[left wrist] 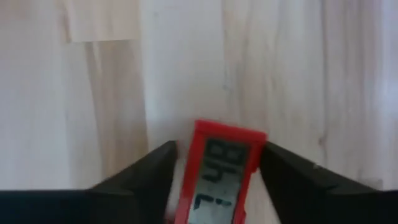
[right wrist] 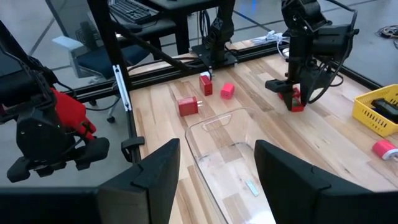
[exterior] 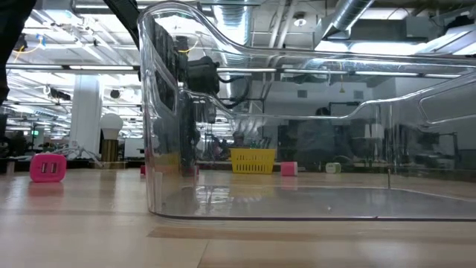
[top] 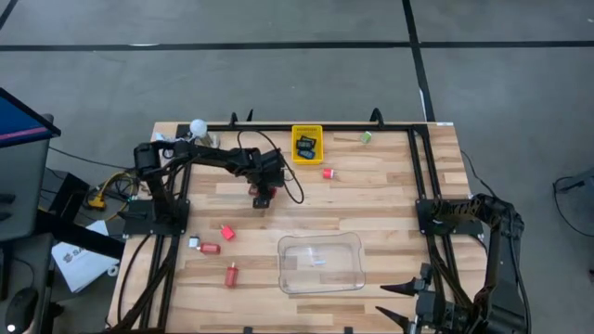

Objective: Pick & Place Office items
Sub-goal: Put the red digital clock on the top into the yellow bin

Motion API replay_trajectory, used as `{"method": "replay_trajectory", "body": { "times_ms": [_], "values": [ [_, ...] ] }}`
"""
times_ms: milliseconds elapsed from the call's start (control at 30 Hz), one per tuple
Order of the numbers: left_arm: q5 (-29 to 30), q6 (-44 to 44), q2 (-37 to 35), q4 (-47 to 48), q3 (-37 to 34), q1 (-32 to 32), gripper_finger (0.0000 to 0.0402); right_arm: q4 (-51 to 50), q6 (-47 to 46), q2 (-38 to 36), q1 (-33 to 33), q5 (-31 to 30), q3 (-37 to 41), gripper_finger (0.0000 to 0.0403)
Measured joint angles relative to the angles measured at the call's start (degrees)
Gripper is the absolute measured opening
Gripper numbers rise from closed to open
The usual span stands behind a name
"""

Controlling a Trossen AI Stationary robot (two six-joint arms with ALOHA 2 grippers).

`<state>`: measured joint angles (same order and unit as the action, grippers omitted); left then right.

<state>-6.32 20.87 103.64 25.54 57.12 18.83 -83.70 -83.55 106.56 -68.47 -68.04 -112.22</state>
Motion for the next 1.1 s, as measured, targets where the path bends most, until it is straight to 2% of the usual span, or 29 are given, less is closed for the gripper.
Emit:
{"method": "replay_trajectory", "body": {
  "times_ms": [100,267,433,533,667,800,1100],
  "values": [
    [0.0,-1.4,-0.4,-0.5,0.0,0.0,0.0140,0.1,0.0,0.0,-0.1,0.0,0.0,0.0201],
    [-3.5,-1.8,-4.1,-2.1,-0.1,-0.2,0.0140,0.2,0.0,0.0,-0.1,0.2,0.0,0.0201],
    [-3.6,-1.8,-11.9,-4.6,-0.1,-0.2,0.0140,0.4,1.0,0.0,-0.1,0.2,0.0,0.0201],
    [-3.5,-1.8,-16.7,-9.1,-0.1,-0.1,0.0140,0.4,1.7,0.0,-0.1,0.2,0.0,0.0201],
    [-4.0,-5.1,-19.4,-17.0,0.5,0.7,0.0140,0.4,2.4,0.0,0.0,0.0,0.0,0.0201],
    [-4.9,-9.0,-15.5,-15.9,5.8,3.2,0.0140,0.2,3.2,0.0,0.0,-0.4,0.0,0.0201],
    [-7.2,-7.8,1.3,-9.5,21.9,7.4,0.0142,0.5,4.1,0.0,-1.0,-0.3,0.0,0.0201]
  ]
}}
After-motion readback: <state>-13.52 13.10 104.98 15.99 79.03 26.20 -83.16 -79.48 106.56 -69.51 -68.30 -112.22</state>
